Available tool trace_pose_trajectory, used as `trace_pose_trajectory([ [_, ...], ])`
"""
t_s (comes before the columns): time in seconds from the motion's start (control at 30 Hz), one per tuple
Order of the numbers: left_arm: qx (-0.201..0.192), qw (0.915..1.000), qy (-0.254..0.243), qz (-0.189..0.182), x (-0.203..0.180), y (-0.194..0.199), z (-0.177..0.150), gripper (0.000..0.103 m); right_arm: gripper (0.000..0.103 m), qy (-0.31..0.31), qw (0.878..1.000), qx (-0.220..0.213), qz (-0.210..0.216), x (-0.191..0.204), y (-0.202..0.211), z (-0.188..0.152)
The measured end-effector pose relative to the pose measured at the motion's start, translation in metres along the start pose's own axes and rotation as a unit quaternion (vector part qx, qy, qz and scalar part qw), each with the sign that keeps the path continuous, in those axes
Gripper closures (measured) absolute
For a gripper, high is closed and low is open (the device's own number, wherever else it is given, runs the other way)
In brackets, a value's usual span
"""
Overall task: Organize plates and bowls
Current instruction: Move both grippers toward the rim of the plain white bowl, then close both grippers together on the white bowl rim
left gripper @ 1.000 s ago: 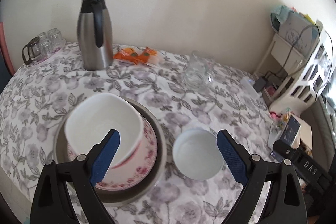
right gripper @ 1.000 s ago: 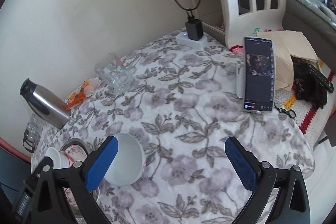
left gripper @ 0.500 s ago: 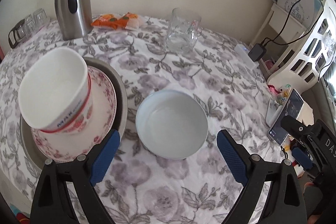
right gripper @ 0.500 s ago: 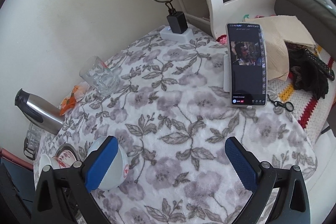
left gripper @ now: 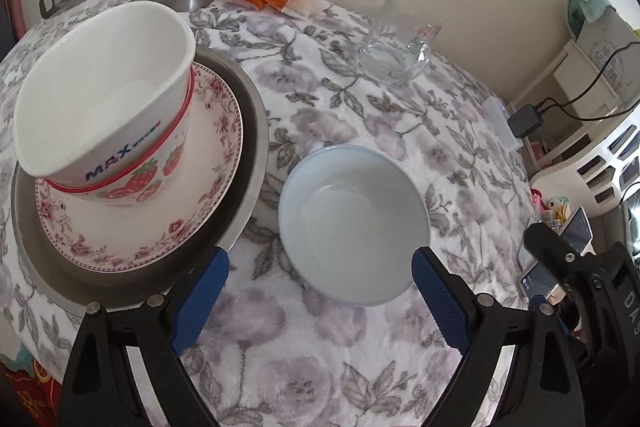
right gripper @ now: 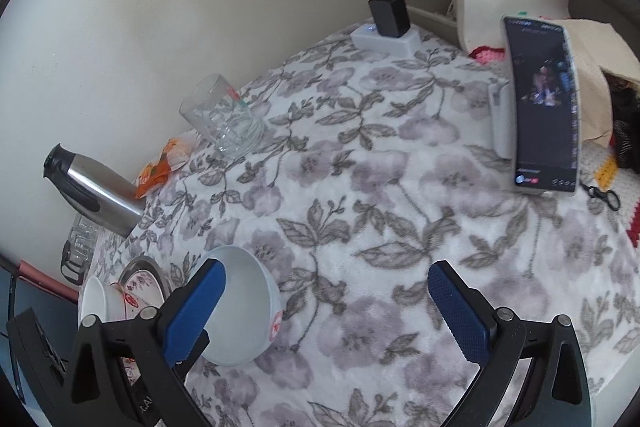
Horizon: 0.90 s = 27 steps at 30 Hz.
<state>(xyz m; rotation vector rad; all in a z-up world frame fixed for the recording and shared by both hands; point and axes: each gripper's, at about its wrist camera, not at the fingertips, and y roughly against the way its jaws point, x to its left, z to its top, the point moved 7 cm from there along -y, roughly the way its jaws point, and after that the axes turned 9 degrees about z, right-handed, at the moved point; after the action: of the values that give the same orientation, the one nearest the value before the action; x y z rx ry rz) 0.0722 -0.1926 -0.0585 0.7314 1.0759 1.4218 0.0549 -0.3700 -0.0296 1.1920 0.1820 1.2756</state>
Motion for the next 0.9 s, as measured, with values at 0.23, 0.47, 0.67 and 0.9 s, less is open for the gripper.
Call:
trace_pose_trajectory([
  [0.23, 0.018, 0.9994, 0.023, -0.018, -0.001, -0.008, -0.006, 0.017, 0.022, 0.01, 1.0, 0.014, 0.019, 0.011, -0.017, -0.004],
  [0.47, 0.039, 0.9978, 0.048, -0.022, 0.003, -0.022, -0.01, 0.038, 0.043, 0.014, 0.999, 0.037, 0.037, 0.019, -0.036, -0.013],
  [0.67, 0.054, 0.9958, 0.07, -0.027, 0.007, -0.034, -0.013, 0.053, 0.055, 0.029, 0.997, 0.058, 0.044, 0.027, -0.052, -0.021],
  [0.9, 0.056, 0.9957, 0.07, -0.025, 0.009, -0.042, -0.012, 0.063, 0.06, 0.037, 0.995, 0.079, 0.043, 0.031, -0.071, -0.031],
])
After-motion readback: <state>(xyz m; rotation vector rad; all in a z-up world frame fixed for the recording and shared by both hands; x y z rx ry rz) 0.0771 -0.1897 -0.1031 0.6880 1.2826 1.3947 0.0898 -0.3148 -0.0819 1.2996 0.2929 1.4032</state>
